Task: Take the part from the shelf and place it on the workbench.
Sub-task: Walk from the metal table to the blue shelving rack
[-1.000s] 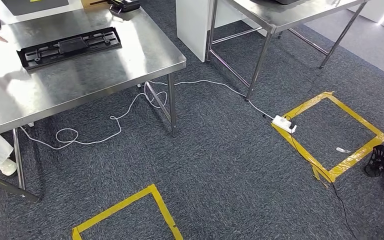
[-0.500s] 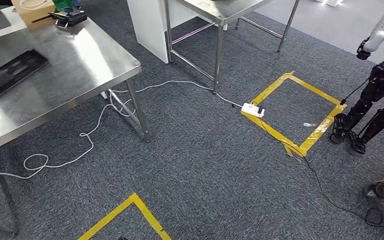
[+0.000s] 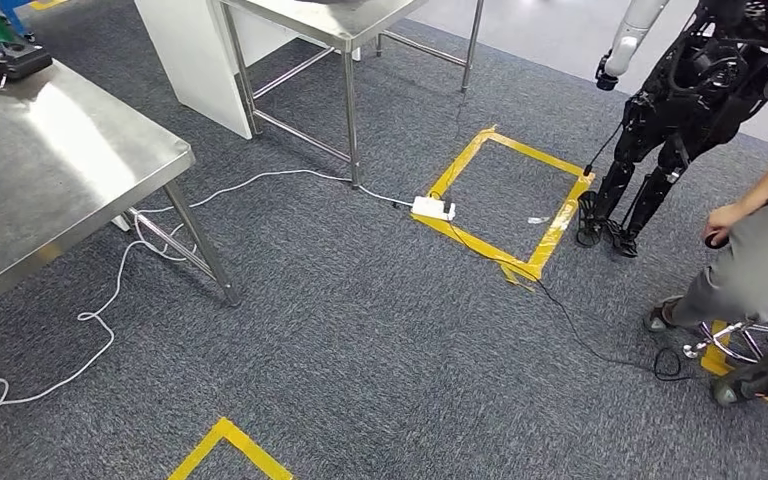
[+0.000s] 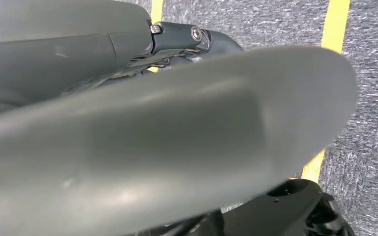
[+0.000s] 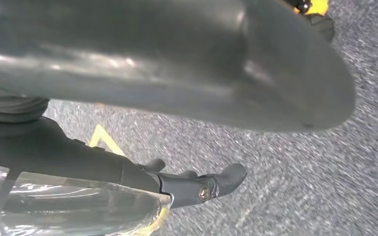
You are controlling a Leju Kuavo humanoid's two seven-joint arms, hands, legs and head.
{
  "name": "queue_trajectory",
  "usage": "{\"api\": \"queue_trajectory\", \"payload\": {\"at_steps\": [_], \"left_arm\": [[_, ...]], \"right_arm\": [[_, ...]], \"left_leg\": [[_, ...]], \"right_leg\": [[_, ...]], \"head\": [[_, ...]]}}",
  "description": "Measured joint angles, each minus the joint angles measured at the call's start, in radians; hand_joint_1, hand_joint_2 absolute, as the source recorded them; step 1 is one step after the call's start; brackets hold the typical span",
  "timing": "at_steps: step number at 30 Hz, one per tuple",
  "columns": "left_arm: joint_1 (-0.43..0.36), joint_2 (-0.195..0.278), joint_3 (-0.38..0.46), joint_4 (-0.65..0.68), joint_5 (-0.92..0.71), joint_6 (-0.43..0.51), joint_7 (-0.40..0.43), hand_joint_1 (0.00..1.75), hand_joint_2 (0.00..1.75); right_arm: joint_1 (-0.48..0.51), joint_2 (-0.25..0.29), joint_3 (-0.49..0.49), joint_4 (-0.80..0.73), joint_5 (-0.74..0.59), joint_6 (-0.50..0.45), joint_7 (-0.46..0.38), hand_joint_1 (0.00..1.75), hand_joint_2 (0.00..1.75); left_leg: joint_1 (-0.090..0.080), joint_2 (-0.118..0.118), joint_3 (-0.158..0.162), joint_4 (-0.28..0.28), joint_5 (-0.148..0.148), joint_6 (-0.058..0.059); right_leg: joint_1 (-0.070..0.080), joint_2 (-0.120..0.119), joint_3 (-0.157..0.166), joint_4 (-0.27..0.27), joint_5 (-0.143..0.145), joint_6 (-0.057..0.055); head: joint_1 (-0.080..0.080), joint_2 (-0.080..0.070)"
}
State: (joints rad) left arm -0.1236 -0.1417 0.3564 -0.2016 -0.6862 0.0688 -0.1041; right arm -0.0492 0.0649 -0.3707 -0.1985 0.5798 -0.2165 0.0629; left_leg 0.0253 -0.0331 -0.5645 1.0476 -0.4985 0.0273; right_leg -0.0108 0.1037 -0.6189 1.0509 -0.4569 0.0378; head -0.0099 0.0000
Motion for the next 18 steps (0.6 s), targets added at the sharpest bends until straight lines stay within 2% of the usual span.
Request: {"api": "queue_trajectory", "payload": {"at_steps": [1, 3, 4, 5, 6, 7, 8, 9, 10, 11, 12, 13, 14, 15, 16, 17, 18], "left_arm": [[0.001, -0.002, -0.002, 0.000, -0.002, 0.005, -0.002, 0.00, 0.00], [0.008, -0.007, -0.004, 0.000, -0.006, 0.014, -0.008, 0.00, 0.00], [0.012, -0.008, -0.005, 0.000, -0.008, 0.016, -0.010, 0.00, 0.00], [0.016, -0.008, -0.005, 0.000, -0.010, 0.016, -0.011, 0.00, 0.00], [0.019, -0.009, -0.006, 0.000, -0.012, 0.016, -0.011, 0.00, 0.00], [0.020, -0.010, -0.006, 0.000, -0.013, 0.016, -0.011, 0.00, 0.00], [0.020, -0.012, -0.006, 0.000, -0.014, 0.017, -0.011, 0.00, 0.00], [0.020, -0.012, -0.006, 0.000, -0.014, 0.018, -0.011, 0.00, 0.00], [0.020, -0.013, -0.006, 0.000, -0.014, 0.020, -0.011, 0.00, 0.00], [0.021, -0.014, -0.006, 0.000, -0.014, 0.022, -0.011, 0.00, 0.00], [0.021, -0.014, -0.006, 0.000, -0.014, 0.023, -0.011, 0.00, 0.00], [0.020, -0.015, -0.006, 0.000, -0.014, 0.024, -0.010, 0.00, 0.00], [0.019, -0.017, -0.006, 0.000, -0.014, 0.024, -0.010, 0.00, 0.00], [0.018, -0.018, -0.006, -0.001, -0.014, 0.023, -0.011, 0.00, 0.00], [0.017, -0.019, -0.006, -0.001, -0.015, 0.023, -0.011, 0.00, 0.00], [0.018, -0.020, -0.006, -0.001, -0.015, 0.023, -0.011, 0.00, 0.00], [0.020, -0.020, -0.007, -0.001, -0.015, 0.022, -0.010, 0.00, 0.00]], "right_arm": [[0.000, -0.001, 0.000, 0.000, 0.002, 0.001, 0.000, 0.00, 0.00], [-0.002, -0.002, 0.000, 0.000, 0.005, 0.004, -0.001, 0.00, 0.00], [-0.003, -0.003, 0.000, 0.000, 0.006, 0.006, -0.002, 0.00, 0.00], [-0.002, -0.004, 0.000, 0.001, 0.008, 0.008, -0.002, 0.00, 0.00], [0.000, -0.005, 0.000, 0.001, 0.011, 0.009, -0.003, 0.00, 0.00], [0.002, -0.006, 0.000, 0.001, 0.014, 0.009, -0.003, 0.00, 0.00], [0.003, -0.007, 0.000, 0.001, 0.016, 0.009, -0.004, 0.00, 0.00], [0.002, -0.007, 0.000, 0.001, 0.019, 0.009, -0.005, 0.00, 0.00], [0.000, -0.008, 0.000, 0.001, 0.019, 0.009, -0.007, 0.00, 0.00], [-0.003, -0.007, 0.000, 0.001, 0.019, 0.009, -0.009, 0.00, 0.00], [-0.005, -0.007, 0.000, 0.001, 0.019, 0.009, -0.010, 0.00, 0.00], [-0.006, -0.007, -0.001, 0.002, 0.019, 0.009, -0.011, 0.00, 0.00], [-0.006, -0.008, -0.003, 0.002, 0.018, 0.008, -0.011, 0.00, 0.00], [-0.004, -0.008, -0.004, 0.002, 0.017, 0.008, -0.011, 0.00, 0.00], [-0.003, -0.009, -0.006, 0.002, 0.016, 0.007, -0.011, 0.00, 0.00], [-0.003, -0.009, -0.008, 0.002, 0.014, 0.007, -0.010, 0.00, 0.00], [-0.003, -0.009, -0.009, 0.002, 0.013, 0.006, -0.010, 0.00, 0.00]], "left_leg": [[0.001, 0.012, 0.002, -0.006, 0.004, 0.007], [0.001, 0.040, 0.004, -0.010, 0.005, 0.015], [0.000, 0.055, 0.004, -0.010, 0.004, 0.017], [0.000, 0.070, 0.004, -0.010, 0.003, 0.016], [0.000, 0.084, 0.004, -0.010, 0.001, 0.015], [0.001, 0.096, 0.006, -0.009, -0.001, 0.012], [0.002, 0.108, 0.009, -0.009, -0.003, 0.008], [0.001, 0.119, 0.013, -0.009, -0.007, 0.002], [-0.001, 0.129, 0.019, -0.009, -0.013, -0.006], [-0.003, 0.140, 0.025, -0.009, -0.018, -0.014], [-0.006, 0.150, 0.031, -0.010, -0.023, -0.021], [-0.006, 0.162, 0.038, -0.013, -0.027, -0.027], [-0.003, 0.169, 0.043, -0.015, -0.030, -0.033], [0.000, 0.158, 0.046, -0.010, -0.038, -0.039], [0.004, 0.131, 0.041, 0.010, -0.056, -0.042], [0.006, 0.096, 0.023, 0.054, -0.084, -0.044], [0.006, 0.060, -0.007, 0.116, -0.120, -0.043]], "right_leg": [[0.000, -0.026, -0.016, 0.027, -0.015, 0.001], [-0.002, -0.080, -0.073, 0.141, -0.070, -0.001], [-0.004, -0.088, -0.108, 0.207, -0.098, 0.002], [-0.007, -0.091, -0.132, 0.255, -0.113, 0.007], [-0.011, -0.093, -0.137, 0.269, -0.114, 0.016], [-0.015, -0.100, -0.119, 0.237, -0.099, 0.026], [-0.019, -0.115, -0.081, 0.172, -0.074, 0.037], [-0.022, -0.144, -0.040, 0.099, -0.049, 0.043], [-0.019, -0.171, -0.005, 0.039, -0.029, 0.044], [-0.015, -0.190, 0.016, 0.004, -0.017, 0.038], [-0.009, -0.197, 0.021, -0.007, -0.013, 0.029], [-0.003, -0.185, 0.018, -0.008, -0.012, 0.020], [-0.007, -0.170, 0.018, -0.009, -0.011, 0.009], [-0.011, -0.156, 0.020, -0.011, -0.009, 0.002], [-0.015, -0.143, 0.022, -0.013, -0.008, -0.009], [-0.019, -0.130, 0.027, -0.015, -0.006, -0.020], [-0.016, -0.116, 0.028, -0.015, -0.006, -0.028]], "head": [[0.001, 0.000], [0.003, 0.000], [0.004, 0.000], [0.004, 0.000], [0.004, 0.000], [0.004, 0.000], [0.004, 0.000], [0.006, 0.000], [0.007, 0.000], [0.006, 0.000], [0.006, 0.000], [0.004, 0.000], [0.003, 0.000], [0.001, 0.000], [-0.002, 0.000], [-0.005, 0.000], [-0.008, 0.000]]}}
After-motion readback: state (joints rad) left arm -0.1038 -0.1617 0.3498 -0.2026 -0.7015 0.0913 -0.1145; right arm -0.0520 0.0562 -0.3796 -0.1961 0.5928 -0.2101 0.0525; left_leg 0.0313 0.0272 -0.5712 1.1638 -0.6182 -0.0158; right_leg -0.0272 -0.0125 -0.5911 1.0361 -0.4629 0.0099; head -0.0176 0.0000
